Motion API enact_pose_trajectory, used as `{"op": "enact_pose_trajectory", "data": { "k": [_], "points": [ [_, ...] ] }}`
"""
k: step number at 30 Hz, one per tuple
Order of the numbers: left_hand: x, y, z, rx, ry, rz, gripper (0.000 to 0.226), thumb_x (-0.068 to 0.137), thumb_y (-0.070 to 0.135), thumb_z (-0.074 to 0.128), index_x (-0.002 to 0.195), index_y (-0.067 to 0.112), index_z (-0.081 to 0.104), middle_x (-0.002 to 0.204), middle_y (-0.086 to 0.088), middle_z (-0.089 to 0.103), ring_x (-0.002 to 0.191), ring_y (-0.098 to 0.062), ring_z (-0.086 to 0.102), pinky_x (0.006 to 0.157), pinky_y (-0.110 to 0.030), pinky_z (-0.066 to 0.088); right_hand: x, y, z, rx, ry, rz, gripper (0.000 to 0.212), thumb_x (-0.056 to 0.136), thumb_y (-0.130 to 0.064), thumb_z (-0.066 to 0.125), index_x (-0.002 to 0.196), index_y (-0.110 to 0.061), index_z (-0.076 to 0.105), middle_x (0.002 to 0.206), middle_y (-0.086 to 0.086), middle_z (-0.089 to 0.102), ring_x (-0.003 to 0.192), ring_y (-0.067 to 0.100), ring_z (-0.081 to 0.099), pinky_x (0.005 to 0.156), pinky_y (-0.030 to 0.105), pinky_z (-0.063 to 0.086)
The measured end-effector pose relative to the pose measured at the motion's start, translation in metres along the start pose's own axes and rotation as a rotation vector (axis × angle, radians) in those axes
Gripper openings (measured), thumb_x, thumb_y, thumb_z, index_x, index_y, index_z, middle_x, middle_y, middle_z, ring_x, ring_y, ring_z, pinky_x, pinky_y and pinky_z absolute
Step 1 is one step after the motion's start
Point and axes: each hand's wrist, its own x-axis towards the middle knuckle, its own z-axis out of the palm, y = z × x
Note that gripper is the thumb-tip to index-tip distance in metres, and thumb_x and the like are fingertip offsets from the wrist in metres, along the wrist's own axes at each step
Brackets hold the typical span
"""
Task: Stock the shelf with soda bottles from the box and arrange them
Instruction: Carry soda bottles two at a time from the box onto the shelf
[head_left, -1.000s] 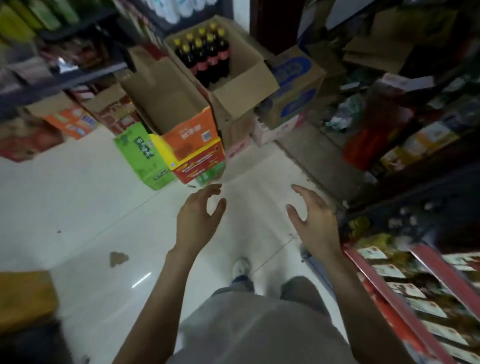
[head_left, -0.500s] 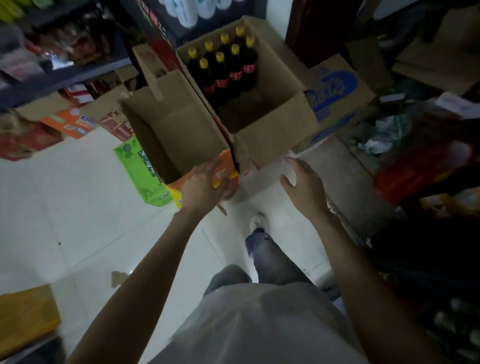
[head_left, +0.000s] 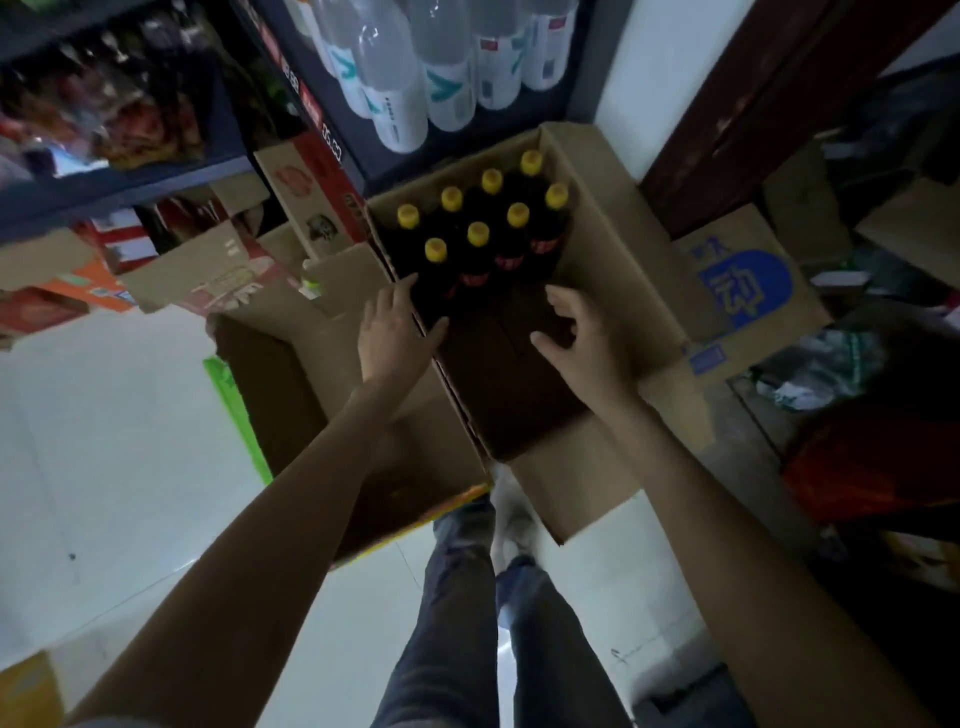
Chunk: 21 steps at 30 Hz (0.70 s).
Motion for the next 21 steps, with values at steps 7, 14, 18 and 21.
{"op": "enact_pose_trajectory", "data": {
  "k": [7,14,18,21],
  "points": [
    [0.09,-0.026,0.024,0.207,0.076,0.201,0.061,0.08,0.031,0.069,0.135,0.015,0.046,0.133,-0.01,0.05,0.123,-0.034,0.041,0.098,-0.044,0.036,0.119,0.017,0.077,-0.149,-0.015,0.004,0.073,0.083,-0.017,0.071,0.145,-0.015,0.033,0.147,0.005,0.04,0.131,0.023,0.046,0.103,0.043,0.045],
    [0.131,-0.032,0.036,0.321,-0.002,0.271,0.053,0.08,0.036,0.07,0.127,0.016,0.055,0.122,-0.007,0.062,0.118,-0.031,0.047,0.1,-0.041,0.03,0.179,0.033,0.113,-0.158,-0.058,0.023,0.075,0.077,-0.023,0.078,0.14,-0.013,0.04,0.141,0.006,0.049,0.131,0.026,0.045,0.105,0.036,0.037],
    [0.141,-0.032,0.038,0.314,-0.053,0.246,0.043,0.08,0.039,0.069,0.117,0.019,0.06,0.115,-0.004,0.065,0.115,-0.027,0.049,0.098,-0.037,0.027,0.185,0.035,0.118,-0.139,-0.031,0.036,0.064,0.078,-0.017,0.076,0.134,-0.013,0.046,0.135,0.006,0.054,0.129,0.024,0.045,0.094,0.02,0.031],
    [0.143,-0.037,0.041,0.274,-0.041,0.246,0.041,0.079,0.04,0.069,0.112,0.017,0.061,0.112,-0.005,0.066,0.113,-0.027,0.051,0.097,-0.037,0.027,0.184,0.036,0.117,-0.093,-0.006,0.037,0.058,0.077,-0.013,0.077,0.128,-0.012,0.051,0.13,0.006,0.058,0.125,0.025,0.05,0.097,0.026,0.037]
  ]
}}
